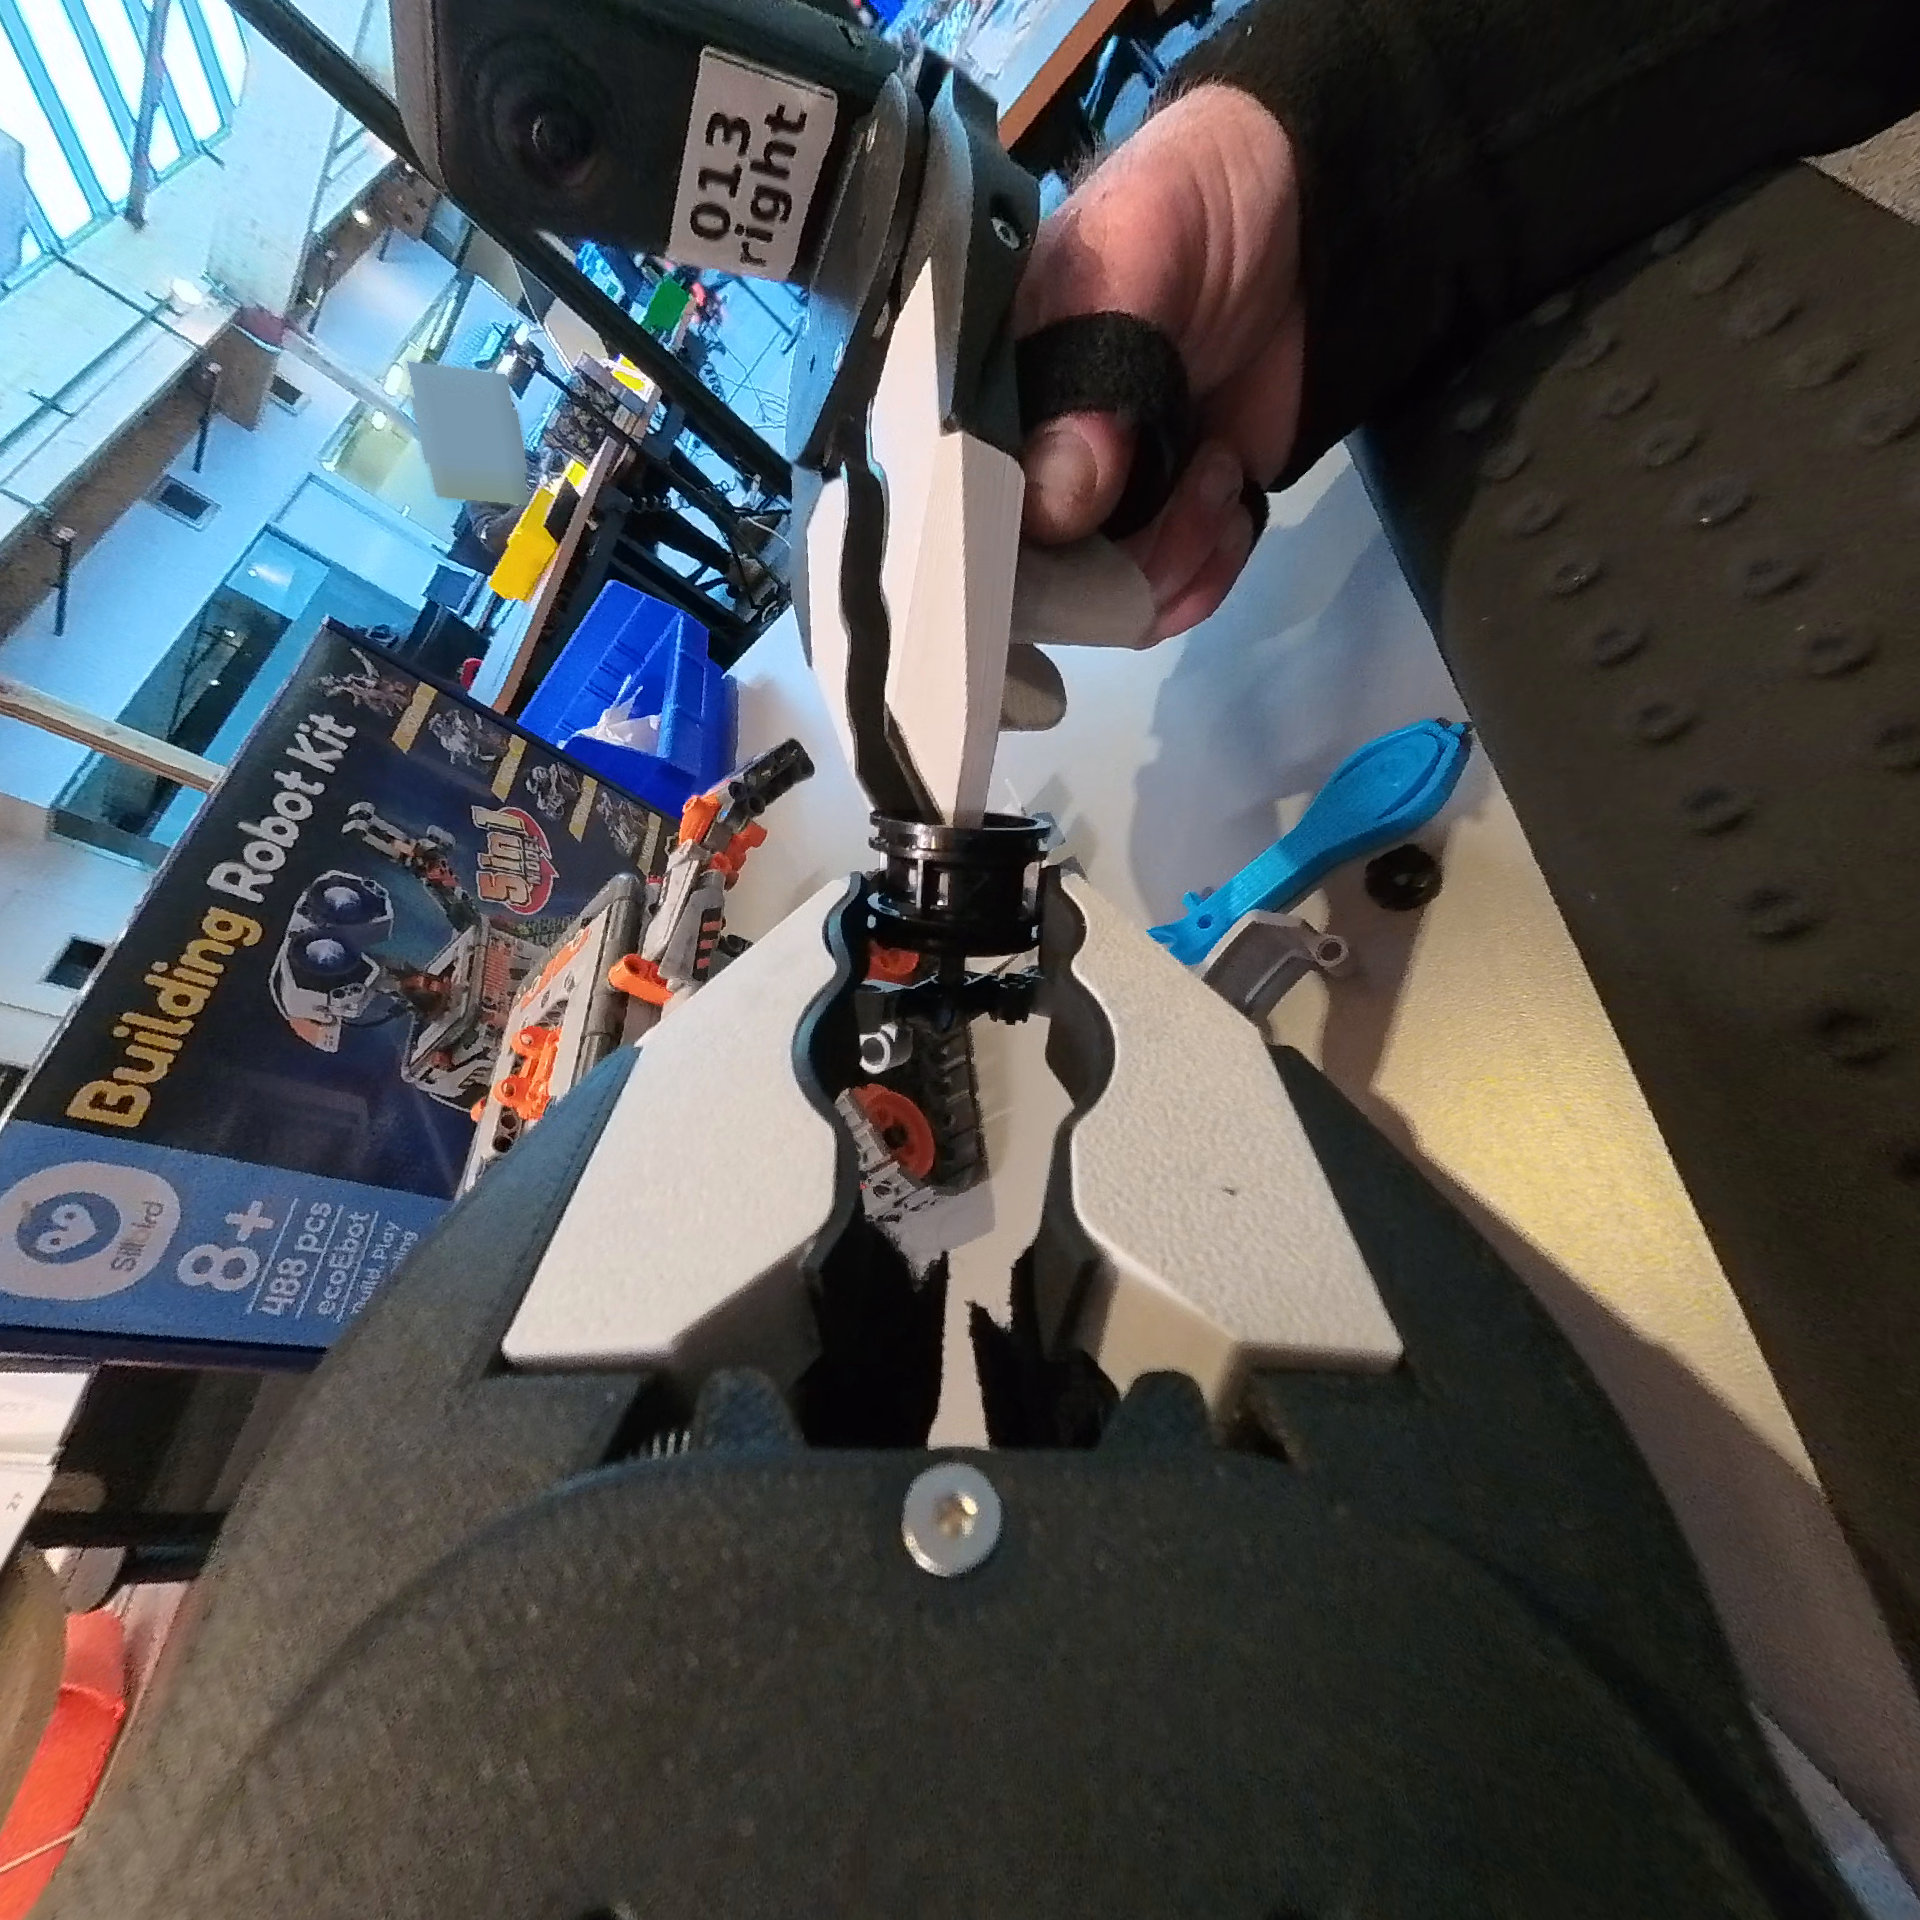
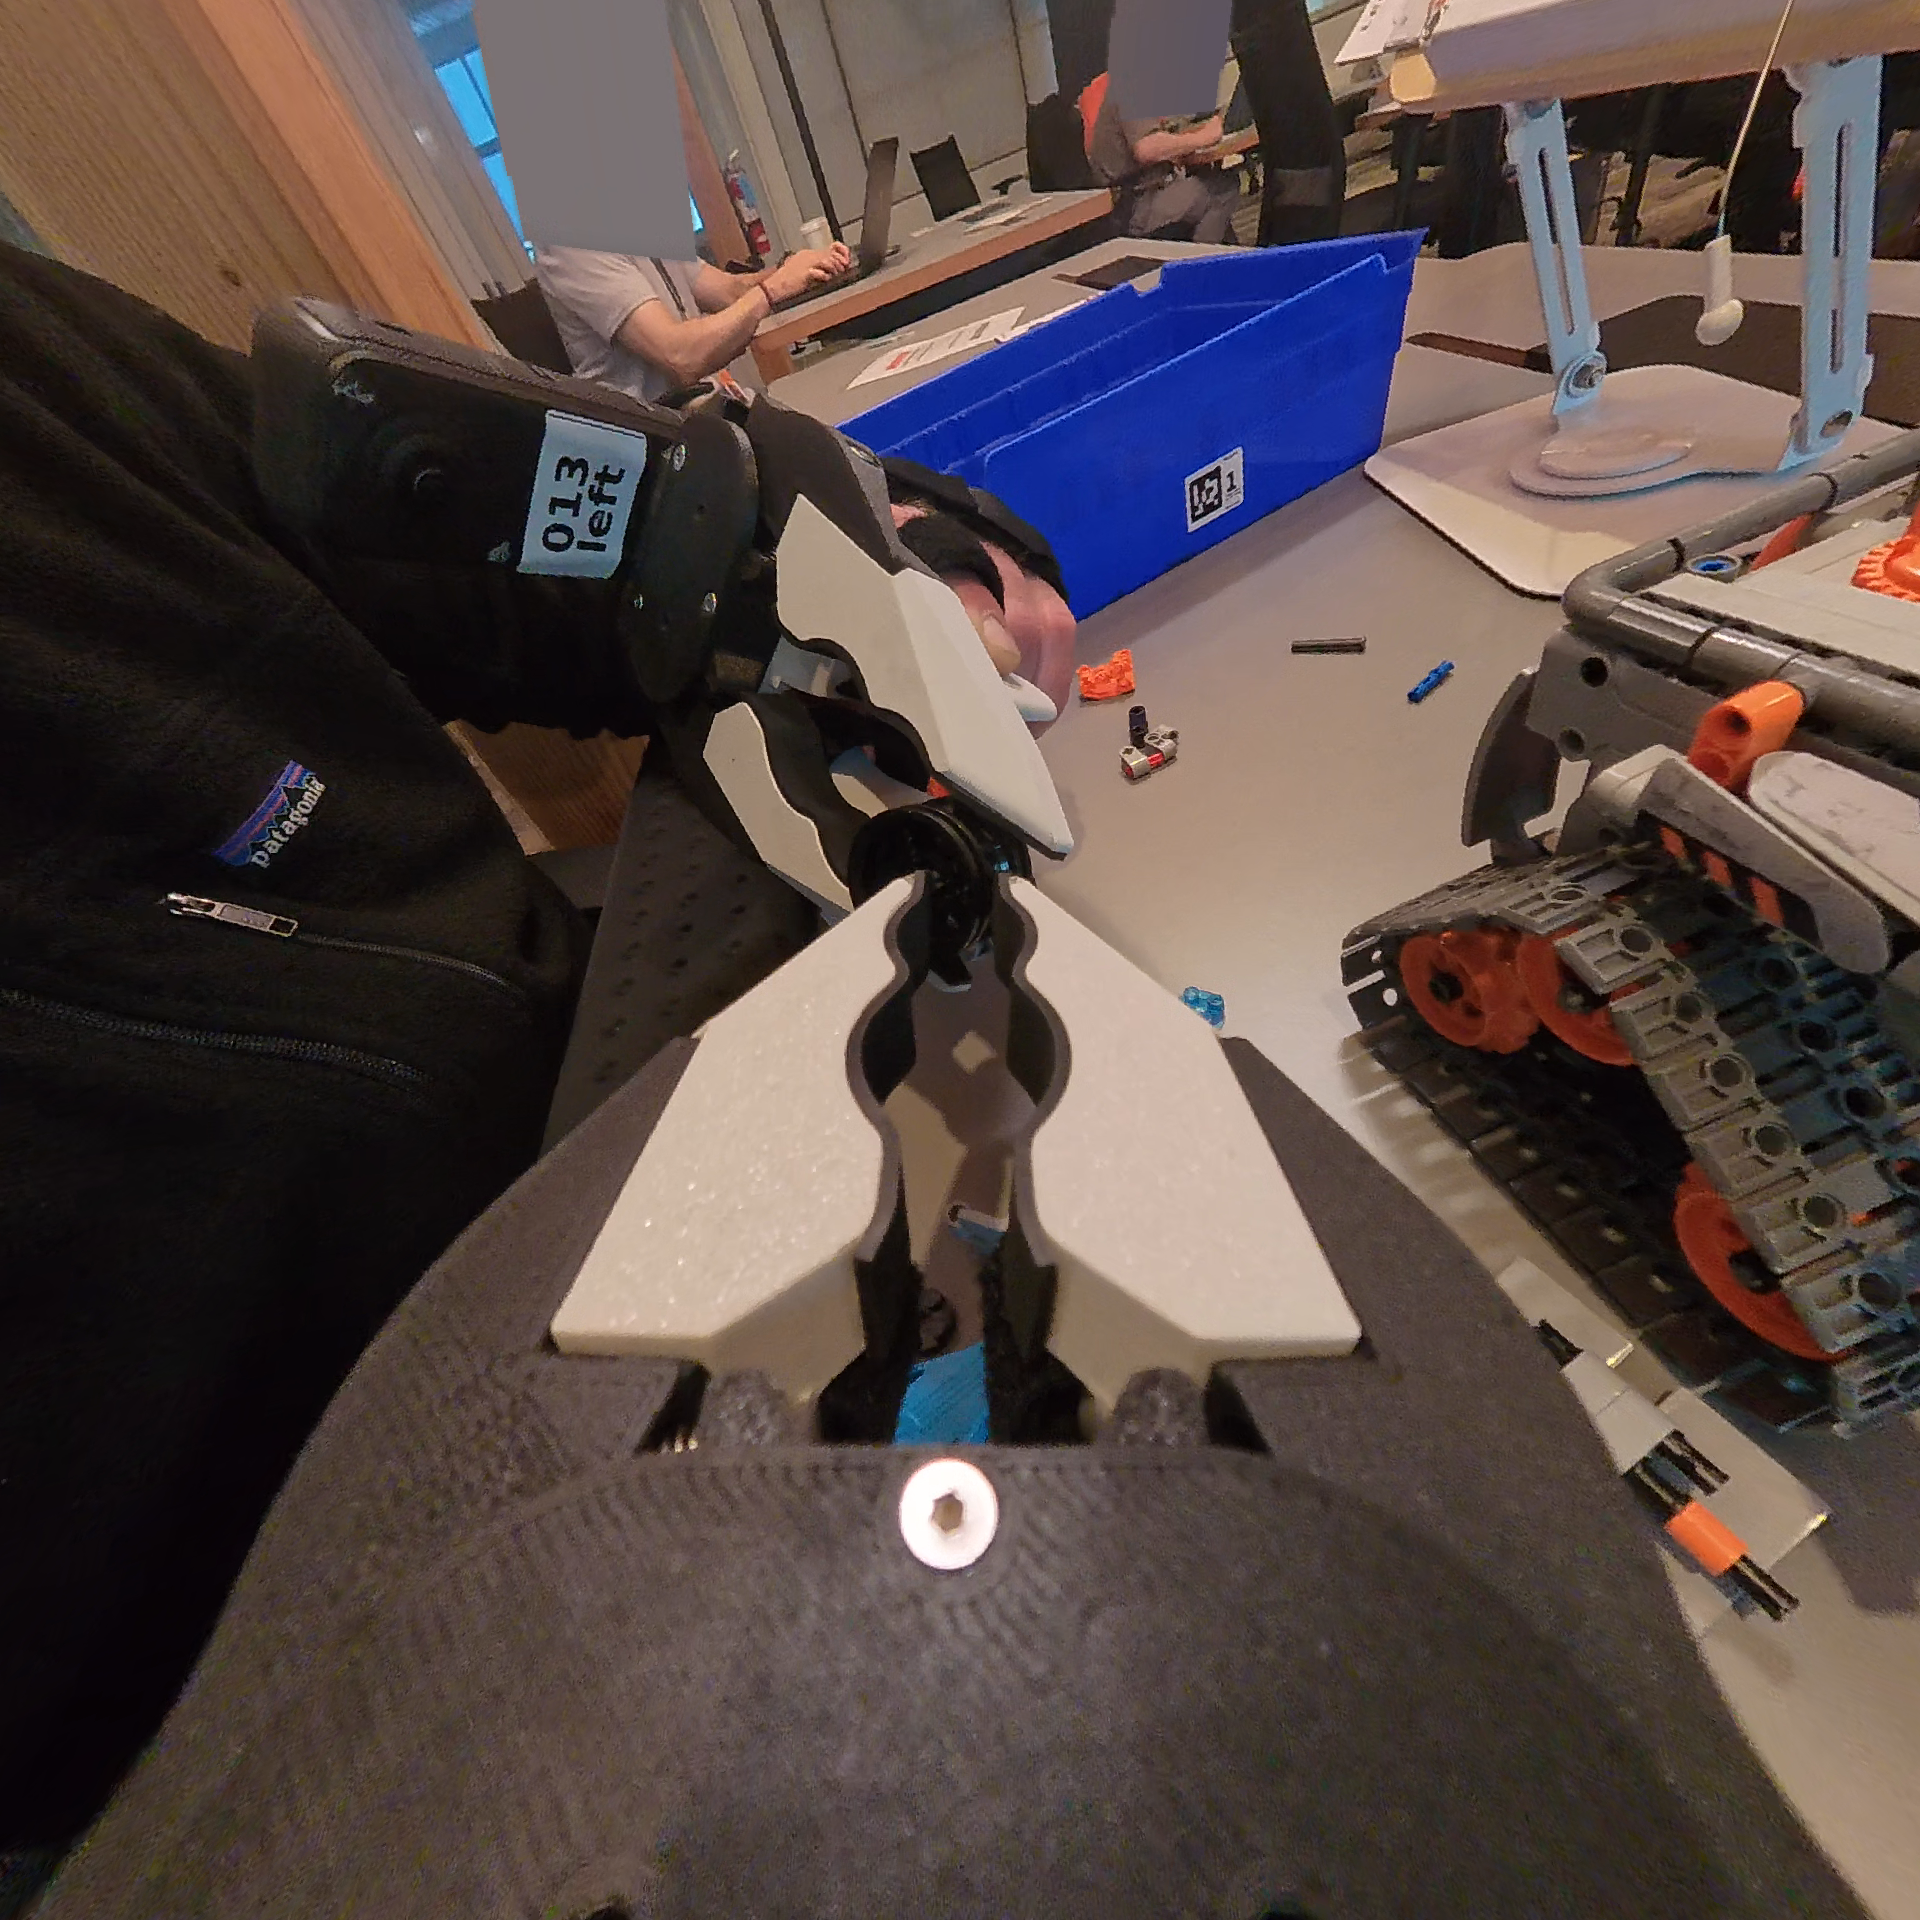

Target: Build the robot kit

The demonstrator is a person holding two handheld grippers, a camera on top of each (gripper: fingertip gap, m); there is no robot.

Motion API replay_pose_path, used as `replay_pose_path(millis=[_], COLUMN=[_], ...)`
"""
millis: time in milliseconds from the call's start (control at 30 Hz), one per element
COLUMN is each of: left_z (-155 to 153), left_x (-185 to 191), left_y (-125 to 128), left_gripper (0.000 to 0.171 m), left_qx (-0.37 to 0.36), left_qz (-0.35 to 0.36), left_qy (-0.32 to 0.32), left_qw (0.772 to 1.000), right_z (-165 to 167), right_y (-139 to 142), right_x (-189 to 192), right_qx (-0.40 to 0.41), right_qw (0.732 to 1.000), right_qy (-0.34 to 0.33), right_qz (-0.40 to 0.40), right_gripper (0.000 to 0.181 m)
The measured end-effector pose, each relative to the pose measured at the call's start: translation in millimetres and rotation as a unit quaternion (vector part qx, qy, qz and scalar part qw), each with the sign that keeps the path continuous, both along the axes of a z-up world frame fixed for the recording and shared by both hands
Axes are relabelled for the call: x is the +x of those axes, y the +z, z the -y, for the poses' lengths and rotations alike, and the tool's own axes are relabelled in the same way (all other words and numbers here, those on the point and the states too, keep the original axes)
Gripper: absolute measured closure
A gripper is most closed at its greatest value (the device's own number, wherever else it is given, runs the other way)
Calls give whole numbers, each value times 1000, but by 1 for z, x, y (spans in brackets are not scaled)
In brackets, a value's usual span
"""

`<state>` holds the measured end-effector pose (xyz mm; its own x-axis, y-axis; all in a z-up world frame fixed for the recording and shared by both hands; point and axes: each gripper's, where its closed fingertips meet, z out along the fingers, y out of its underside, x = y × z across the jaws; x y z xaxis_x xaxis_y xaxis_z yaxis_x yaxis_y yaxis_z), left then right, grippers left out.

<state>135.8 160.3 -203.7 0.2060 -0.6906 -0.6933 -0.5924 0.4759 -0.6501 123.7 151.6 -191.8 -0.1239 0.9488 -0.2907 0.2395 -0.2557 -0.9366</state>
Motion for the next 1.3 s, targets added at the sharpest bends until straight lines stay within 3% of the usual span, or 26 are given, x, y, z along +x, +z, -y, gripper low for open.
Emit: replay_pose_path(millis=[567,833,1300], left_z=[-4,-10,-9], left_x=[0,-2,-1], left_y=[-12,-7,-14], left_gripper=[145,143,145], left_qx=[-6,-22,2], left_qz=[-31,-4,-45], left_qy=[35,26,52], left_qw=[999,999,998], right_z=[-3,-7,-7], right_y=[-11,-5,-13], right_x=[-3,-2,-3], right_qx=[71,52,77], right_qw=[995,997,993], right_qy=[-31,-26,-48], right_qz=[63,46,78], right_gripper=[177,171,173])
